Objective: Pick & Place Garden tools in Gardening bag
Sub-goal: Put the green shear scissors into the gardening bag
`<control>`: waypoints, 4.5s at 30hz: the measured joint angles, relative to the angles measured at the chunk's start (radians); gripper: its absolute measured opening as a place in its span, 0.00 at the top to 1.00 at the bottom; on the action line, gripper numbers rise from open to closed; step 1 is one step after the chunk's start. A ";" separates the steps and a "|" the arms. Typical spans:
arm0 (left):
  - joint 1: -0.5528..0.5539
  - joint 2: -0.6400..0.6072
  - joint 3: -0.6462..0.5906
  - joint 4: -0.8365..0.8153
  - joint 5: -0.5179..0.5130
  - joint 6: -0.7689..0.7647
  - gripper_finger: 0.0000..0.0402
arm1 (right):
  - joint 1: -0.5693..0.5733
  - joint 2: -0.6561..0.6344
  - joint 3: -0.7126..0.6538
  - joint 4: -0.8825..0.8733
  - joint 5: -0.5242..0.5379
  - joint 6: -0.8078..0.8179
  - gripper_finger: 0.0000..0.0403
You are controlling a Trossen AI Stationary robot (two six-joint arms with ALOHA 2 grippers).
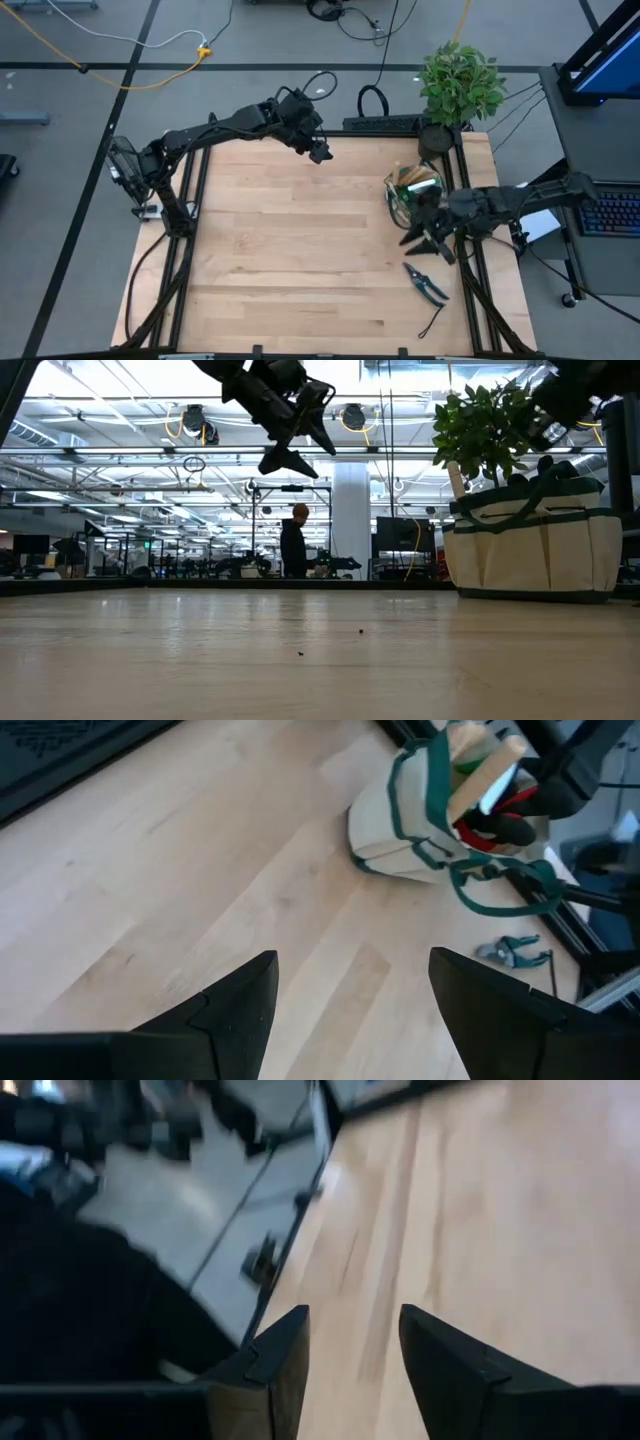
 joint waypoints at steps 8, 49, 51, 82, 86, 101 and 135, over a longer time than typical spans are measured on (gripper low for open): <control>-0.027 0.000 0.000 -0.011 -0.048 -0.021 0.34 | 0.204 0.067 0.000 -0.159 0.002 0.078 0.72; -0.149 -0.027 -0.011 -0.011 -0.154 0.188 0.49 | 0.577 0.130 0.000 -0.480 0.113 0.819 0.79; -0.160 -0.065 -0.038 0.022 -0.168 0.207 0.52 | 0.577 0.135 0.000 -0.478 0.109 0.872 0.74; -0.269 -0.920 -0.808 0.400 -0.285 0.165 0.66 | 0.577 0.574 0.001 -0.322 0.100 1.193 0.59; -0.286 -0.921 -0.808 0.372 -0.308 0.163 0.66 | 0.577 0.637 0.004 -0.322 0.100 1.194 0.59; -0.304 -0.921 -0.808 0.355 -0.336 0.162 0.66 | 0.576 0.777 0.003 -0.382 0.077 1.294 0.77; -0.361 -0.921 -0.808 0.366 -0.260 0.014 0.66 | 0.556 0.747 0.370 -0.438 0.416 0.958 0.91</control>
